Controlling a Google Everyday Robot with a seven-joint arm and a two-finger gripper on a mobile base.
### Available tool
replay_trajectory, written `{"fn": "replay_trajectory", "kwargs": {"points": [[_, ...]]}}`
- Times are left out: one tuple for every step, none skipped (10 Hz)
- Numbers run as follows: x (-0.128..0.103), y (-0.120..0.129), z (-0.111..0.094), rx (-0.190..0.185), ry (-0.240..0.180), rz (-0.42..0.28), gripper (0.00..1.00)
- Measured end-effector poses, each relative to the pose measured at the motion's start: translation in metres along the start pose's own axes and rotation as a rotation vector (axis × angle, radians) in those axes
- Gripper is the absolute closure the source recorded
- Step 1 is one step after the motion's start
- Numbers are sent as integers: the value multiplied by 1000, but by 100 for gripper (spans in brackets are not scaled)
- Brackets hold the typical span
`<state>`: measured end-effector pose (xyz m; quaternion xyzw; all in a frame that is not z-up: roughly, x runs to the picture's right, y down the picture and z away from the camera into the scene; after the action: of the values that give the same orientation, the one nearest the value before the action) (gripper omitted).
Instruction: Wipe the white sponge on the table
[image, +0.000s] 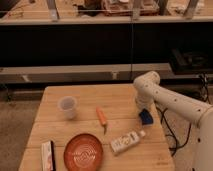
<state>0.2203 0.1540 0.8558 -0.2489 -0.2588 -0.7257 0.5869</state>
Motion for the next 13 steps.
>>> {"fn": "replay_trajectory", "kwargs": {"points": [[-9,-17,2,33,1,-18,100],[-10,-32,2,56,1,-36,100],[-9,-46,3,69,1,-58,100],[-6,-65,3,82,4,-95,100],[-2,-89,2,90,4,-146,100],[1,-106,1,96,4,-186,100],[7,-129,4,95,2,-244,100],[11,-145,8,95,-3,-286,100],[19,-157,11,96,-1,-322,100],[31,-164,13,90,7,-352,100],[49,-165,14,90,17,-358,100],[63,-164,14,89,27,-356,100],[80,-162,11,86,44,-353,100]]}}
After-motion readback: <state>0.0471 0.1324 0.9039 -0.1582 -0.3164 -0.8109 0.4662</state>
